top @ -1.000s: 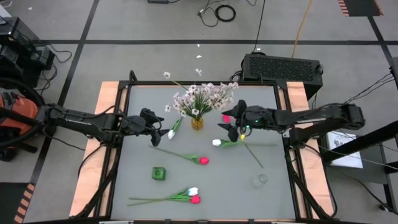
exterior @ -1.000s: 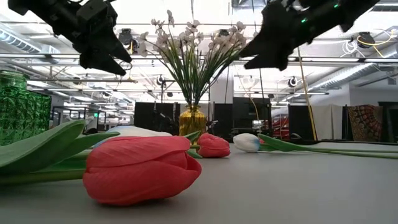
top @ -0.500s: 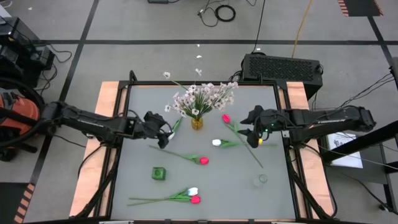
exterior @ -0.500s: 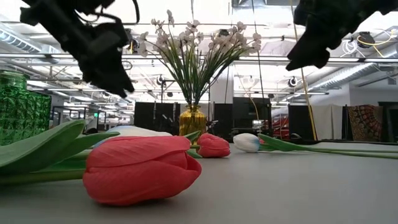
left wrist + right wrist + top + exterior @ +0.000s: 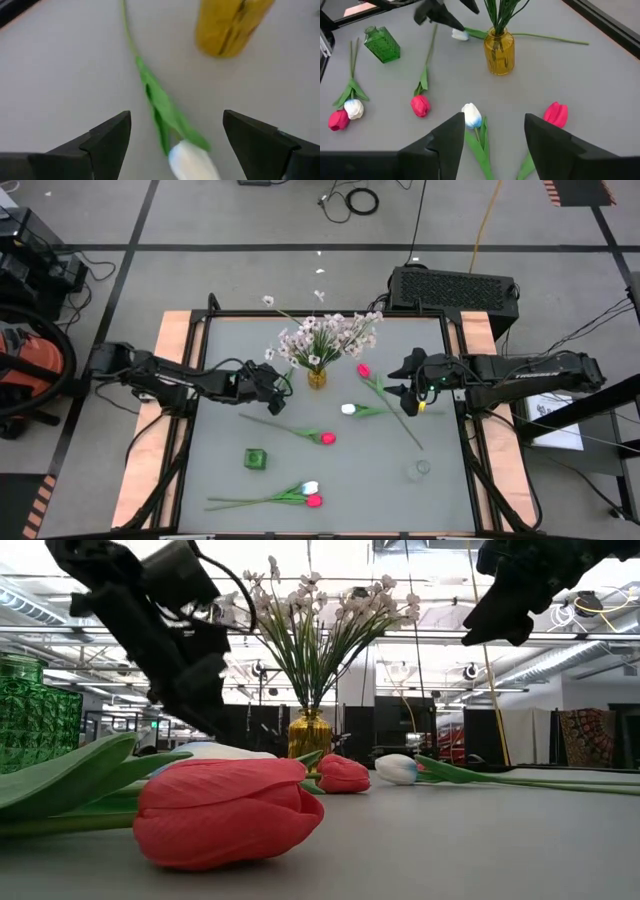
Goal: Sort flowers into vase by color
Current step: Put the top left white flower into the green vase
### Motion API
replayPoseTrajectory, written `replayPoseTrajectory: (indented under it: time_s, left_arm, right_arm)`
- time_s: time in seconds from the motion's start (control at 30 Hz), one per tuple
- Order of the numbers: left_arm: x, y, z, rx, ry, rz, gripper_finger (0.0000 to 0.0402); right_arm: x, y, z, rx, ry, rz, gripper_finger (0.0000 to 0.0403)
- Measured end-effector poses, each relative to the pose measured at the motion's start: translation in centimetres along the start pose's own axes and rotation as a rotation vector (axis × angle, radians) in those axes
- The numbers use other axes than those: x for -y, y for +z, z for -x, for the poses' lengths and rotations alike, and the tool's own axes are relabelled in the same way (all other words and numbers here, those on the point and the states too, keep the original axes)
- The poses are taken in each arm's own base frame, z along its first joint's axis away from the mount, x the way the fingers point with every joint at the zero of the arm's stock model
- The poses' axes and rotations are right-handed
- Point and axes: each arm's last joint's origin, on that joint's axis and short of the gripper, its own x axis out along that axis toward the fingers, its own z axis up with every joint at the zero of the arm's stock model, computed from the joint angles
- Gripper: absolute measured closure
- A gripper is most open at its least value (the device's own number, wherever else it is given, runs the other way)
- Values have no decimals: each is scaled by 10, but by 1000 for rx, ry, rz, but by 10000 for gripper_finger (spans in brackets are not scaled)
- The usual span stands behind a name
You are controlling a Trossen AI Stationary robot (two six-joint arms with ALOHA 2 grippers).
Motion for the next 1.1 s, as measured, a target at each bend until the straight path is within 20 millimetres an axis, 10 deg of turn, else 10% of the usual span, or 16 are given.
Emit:
replayPoseTrajectory:
  time_s: [0.57, 1.1]
  left_arm:
    - [-15, -9, -38, -87, 155, 11, 85]
    - [-30, -15, 13, -210, 171, -33, 205]
  right_arm:
    - [-1, 3, 0, 28, 9, 22, 204]
    - [-1, 3, 0, 27, 9, 21, 204]
